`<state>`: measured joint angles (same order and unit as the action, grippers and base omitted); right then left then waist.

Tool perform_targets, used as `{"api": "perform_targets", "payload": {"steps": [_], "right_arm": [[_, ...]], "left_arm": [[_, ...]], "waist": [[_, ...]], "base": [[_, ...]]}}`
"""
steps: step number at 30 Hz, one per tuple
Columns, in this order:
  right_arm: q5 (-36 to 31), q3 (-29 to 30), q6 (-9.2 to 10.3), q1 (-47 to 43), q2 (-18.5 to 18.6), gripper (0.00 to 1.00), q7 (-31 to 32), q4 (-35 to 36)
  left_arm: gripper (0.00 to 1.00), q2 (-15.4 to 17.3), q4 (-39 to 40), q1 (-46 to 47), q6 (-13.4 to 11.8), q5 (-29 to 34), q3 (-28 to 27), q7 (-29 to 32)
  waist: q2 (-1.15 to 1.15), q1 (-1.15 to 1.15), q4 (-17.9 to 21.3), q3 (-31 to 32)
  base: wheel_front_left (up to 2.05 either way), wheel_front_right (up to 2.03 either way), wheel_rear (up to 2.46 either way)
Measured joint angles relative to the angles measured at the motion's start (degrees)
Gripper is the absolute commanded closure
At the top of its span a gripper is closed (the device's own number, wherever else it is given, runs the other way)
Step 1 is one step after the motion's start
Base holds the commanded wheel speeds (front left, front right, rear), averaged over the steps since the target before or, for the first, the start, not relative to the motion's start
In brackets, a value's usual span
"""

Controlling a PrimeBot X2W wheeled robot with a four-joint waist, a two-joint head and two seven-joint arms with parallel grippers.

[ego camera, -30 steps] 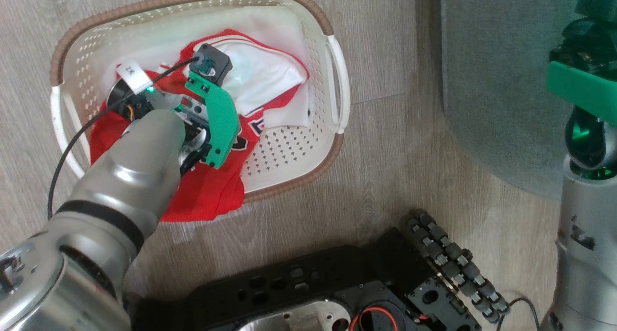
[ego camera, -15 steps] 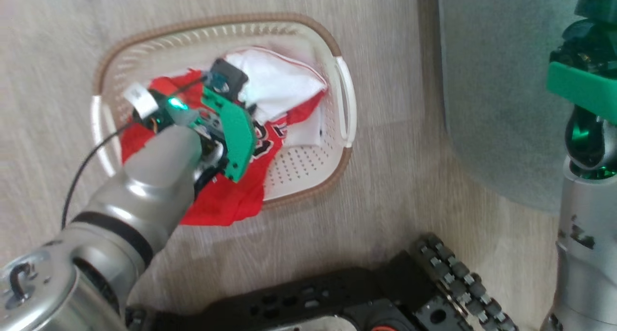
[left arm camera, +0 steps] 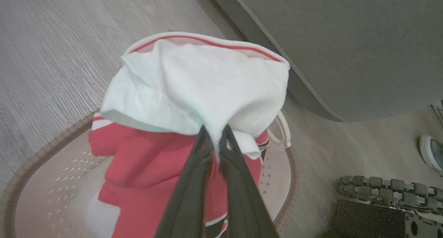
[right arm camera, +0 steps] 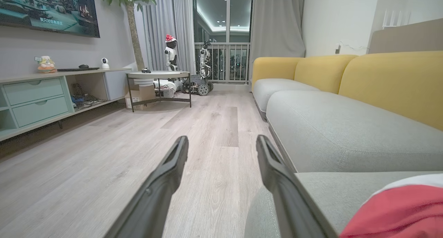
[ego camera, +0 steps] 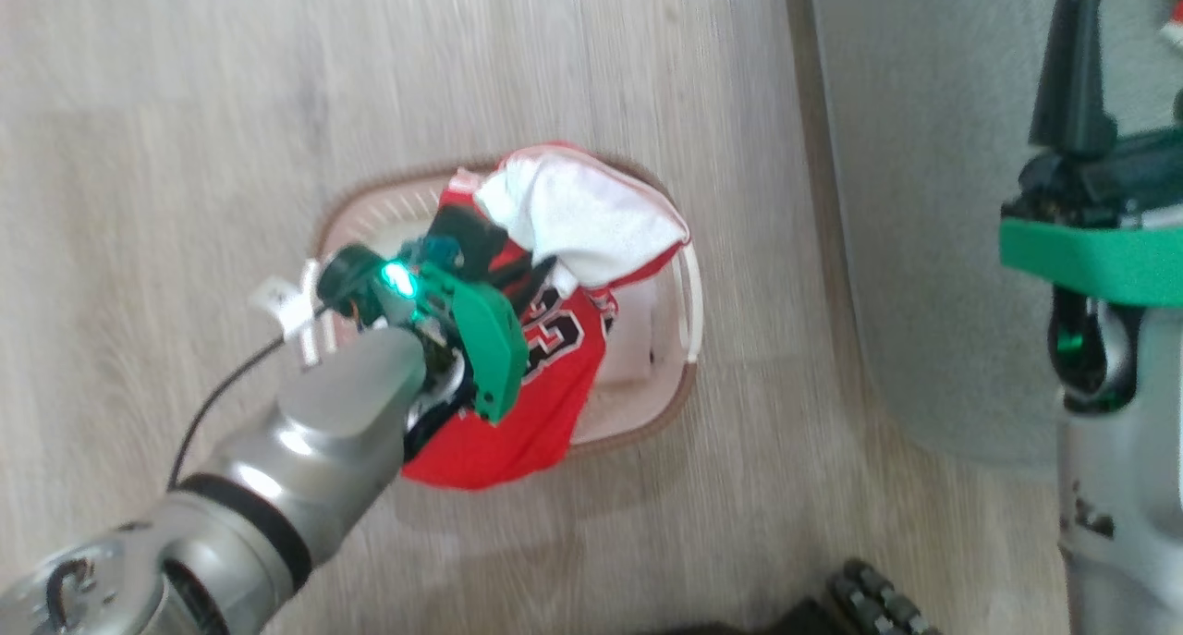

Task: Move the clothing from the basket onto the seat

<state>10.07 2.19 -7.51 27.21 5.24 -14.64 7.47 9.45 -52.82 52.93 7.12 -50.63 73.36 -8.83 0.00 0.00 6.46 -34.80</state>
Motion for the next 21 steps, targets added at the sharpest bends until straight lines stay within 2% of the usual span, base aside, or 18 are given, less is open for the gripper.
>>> {"api": "perform_targets", "payload": {"steps": [12, 21], "right_arm": [[1.8, -0.8, 0.0, -9.0, 1.2, 0.0, 0.0, -3.2], [3.6, -1.5, 0.0, -16.4, 1.3, 0.0, 0.0, -5.5]], "left_arm": [[1.0, 1.6, 6.1, -5.2, -0.2, -2.1, -1.5, -4.5], [1.0, 6.2, 17.9, -7.2, -4.9, -2.7, -5.7, -5.4]], "waist": [[0.0, 0.0, -2.3, 14.6], [0.0, 0.0, -3.6, 24.4]], "base": [[0.0, 0.0, 0.0], [0.0, 0.0, 0.0]]}}
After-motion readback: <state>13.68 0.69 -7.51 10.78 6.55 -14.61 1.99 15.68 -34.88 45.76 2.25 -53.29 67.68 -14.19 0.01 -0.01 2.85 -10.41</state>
